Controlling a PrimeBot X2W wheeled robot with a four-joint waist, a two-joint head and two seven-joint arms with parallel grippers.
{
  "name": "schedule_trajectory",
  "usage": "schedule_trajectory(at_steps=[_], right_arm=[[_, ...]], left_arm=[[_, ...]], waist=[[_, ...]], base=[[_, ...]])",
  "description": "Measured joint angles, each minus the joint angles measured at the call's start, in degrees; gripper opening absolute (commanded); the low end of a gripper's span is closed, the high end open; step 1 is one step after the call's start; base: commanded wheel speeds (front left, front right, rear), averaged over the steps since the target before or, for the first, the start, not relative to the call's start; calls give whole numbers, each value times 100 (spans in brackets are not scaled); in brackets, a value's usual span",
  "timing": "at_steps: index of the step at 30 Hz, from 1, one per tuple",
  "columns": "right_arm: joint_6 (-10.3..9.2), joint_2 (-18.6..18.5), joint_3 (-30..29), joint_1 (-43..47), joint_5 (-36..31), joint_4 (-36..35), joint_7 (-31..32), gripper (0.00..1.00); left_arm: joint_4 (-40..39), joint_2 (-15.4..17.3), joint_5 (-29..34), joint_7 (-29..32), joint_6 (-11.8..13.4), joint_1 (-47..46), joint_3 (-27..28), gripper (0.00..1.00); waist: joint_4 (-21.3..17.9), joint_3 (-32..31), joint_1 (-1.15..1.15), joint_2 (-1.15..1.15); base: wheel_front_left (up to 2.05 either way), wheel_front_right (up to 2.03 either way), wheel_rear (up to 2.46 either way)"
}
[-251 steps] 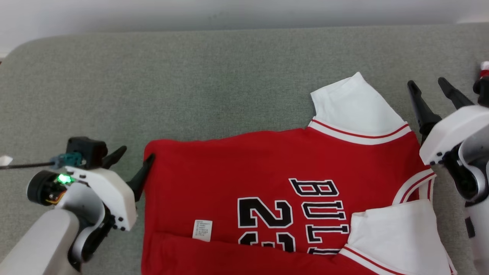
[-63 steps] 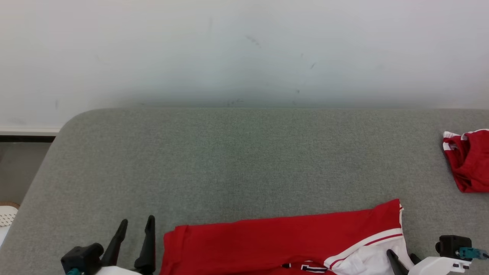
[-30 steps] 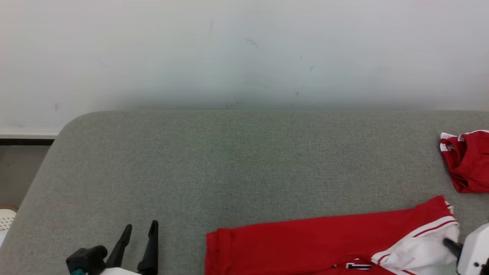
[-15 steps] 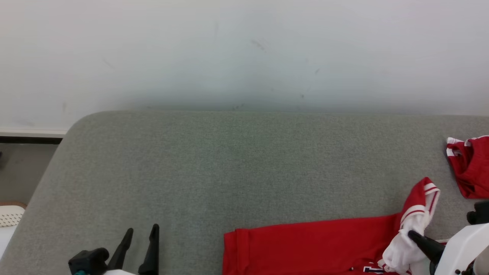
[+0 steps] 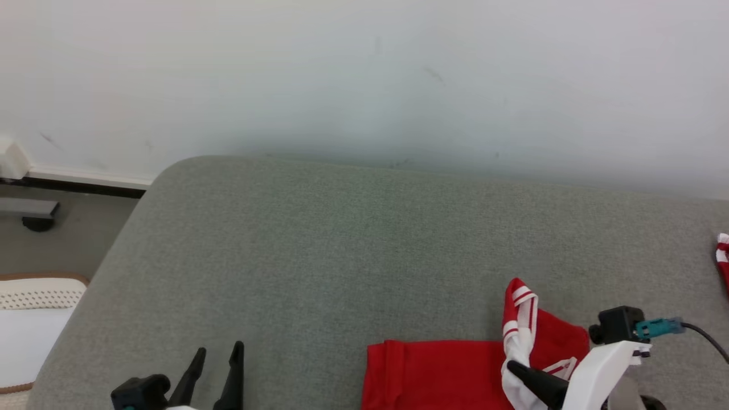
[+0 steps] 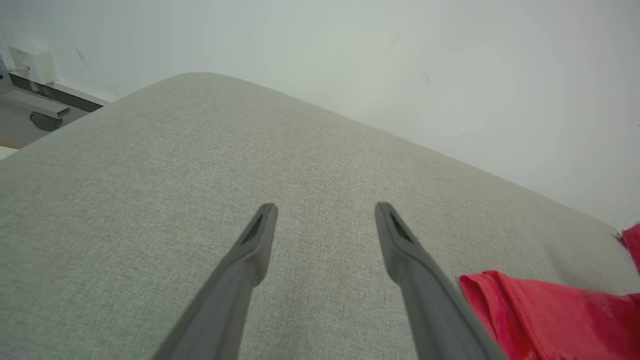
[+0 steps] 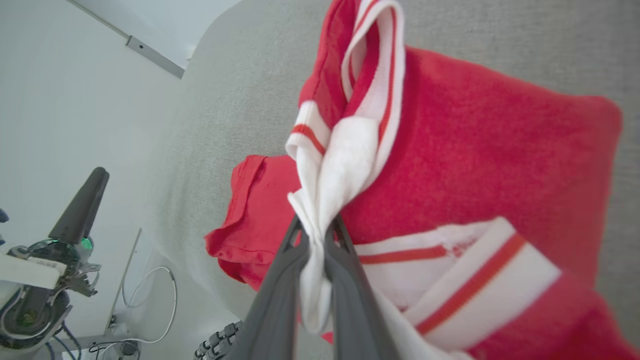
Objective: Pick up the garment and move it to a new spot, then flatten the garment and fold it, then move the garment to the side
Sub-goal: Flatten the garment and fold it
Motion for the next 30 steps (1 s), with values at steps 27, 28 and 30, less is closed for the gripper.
schedule_trajectory(at_steps=[27, 28, 30], right_arm=[[-1, 59, 2516, -1354, 1731, 2442, -1796, 15], [-1, 58, 2605, -1399, 1797, 2494, -1857, 47], [-1, 56, 2787, -1485, 1984, 2537, -1946, 100]], left_arm=[[145, -19, -16, 0, -22, -132, -93, 100], [145, -18, -16, 2, -21, -135, -98, 100], [146, -7, -18, 7, -15, -150, -98, 100]], waist=[[564, 100, 0, 0], [555, 100, 0, 0], [536, 96, 0, 0]], base=[[0, 0, 0], [0, 0, 0], [0, 0, 0]])
